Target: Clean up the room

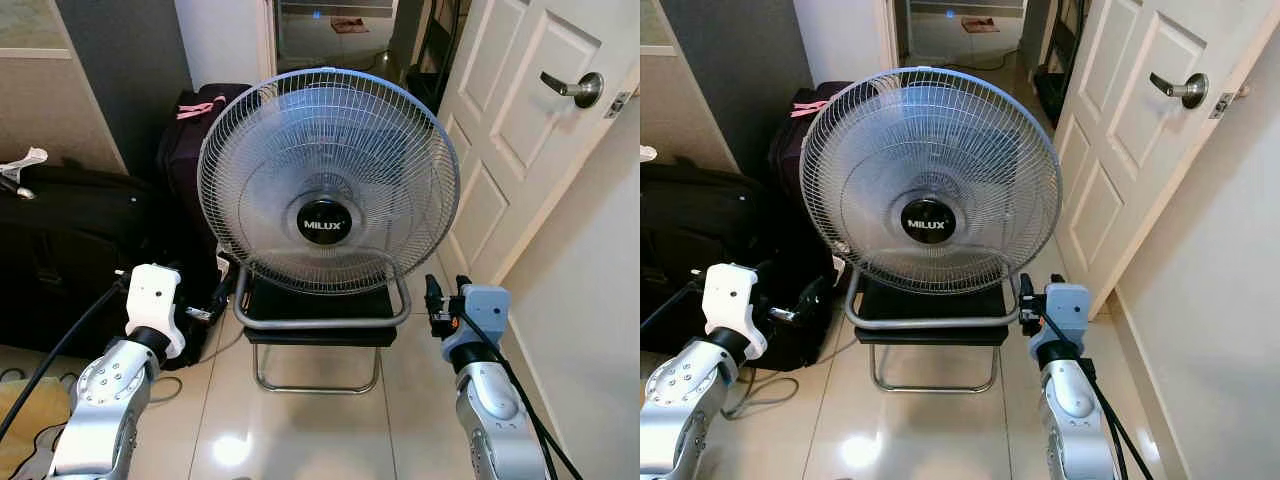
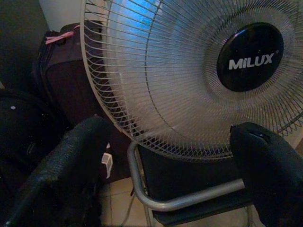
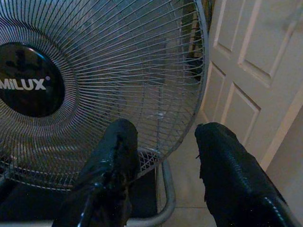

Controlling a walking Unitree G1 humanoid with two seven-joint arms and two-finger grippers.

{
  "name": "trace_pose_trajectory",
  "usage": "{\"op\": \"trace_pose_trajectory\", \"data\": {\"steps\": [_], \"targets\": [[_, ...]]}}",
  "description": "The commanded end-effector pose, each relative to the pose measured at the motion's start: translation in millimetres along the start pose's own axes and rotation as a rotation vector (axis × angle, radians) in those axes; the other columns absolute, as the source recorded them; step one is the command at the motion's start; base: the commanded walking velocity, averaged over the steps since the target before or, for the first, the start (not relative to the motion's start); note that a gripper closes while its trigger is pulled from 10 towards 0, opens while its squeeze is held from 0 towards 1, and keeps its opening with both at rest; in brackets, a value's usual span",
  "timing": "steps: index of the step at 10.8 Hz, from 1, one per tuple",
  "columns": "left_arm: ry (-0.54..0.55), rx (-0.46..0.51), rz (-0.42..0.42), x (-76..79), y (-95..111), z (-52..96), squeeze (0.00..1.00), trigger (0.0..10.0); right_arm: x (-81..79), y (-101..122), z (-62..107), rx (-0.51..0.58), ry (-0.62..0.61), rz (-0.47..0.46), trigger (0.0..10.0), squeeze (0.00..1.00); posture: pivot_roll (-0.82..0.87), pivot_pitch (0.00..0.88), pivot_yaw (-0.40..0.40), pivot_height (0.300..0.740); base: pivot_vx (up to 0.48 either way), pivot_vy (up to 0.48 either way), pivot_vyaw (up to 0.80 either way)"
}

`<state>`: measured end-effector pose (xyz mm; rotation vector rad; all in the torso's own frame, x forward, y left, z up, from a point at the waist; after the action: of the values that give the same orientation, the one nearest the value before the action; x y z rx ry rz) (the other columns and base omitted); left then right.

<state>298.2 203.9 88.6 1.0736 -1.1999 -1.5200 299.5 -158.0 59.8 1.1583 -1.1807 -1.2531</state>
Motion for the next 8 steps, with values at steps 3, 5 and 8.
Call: {"op": "trace_pose_trajectory", "data": {"steps": [3,5,8], "targets": [[0.291,-0.132,0.099,-17.1,-12,0.1,0.00,10.0,23.0,-2,-10.5,-0.171,-0.024,-0.018,10.0,0.00,0.01,0.000,-0.032,0.740,0.000,0.000,0.00],[0.206,-0.121,0.076,-8.7,-3,-8.0,0.00,10.0,20.4,-4,-11.2,-0.183,-0.019,-0.031,10.0,0.00,-0.01,0.000,-0.028,0.740,0.000,0.000,0.00],[0.186,-0.111,0.065,-5.8,-3,-12.6,0.00,10.0,14.2,-5,-13.7,-0.183,0.003,-0.014,10.0,0.00,0.00,0.000,-0.027,0.740,0.000,0.000,0.00]]}}
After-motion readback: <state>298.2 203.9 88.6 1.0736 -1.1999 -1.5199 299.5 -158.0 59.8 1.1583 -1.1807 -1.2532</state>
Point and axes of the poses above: a point about 5 cm out from each wrist's last joint towards the gripper, its own z axis pointing back from the gripper into the wrist, its own y axis along the axis of the wrist's last joint, x = y × z, the point moved 5 cm from there along -z, pointing out of the wrist towards the gripper, and after that the axes turned 1 degree about z, right-handed, at the moved point
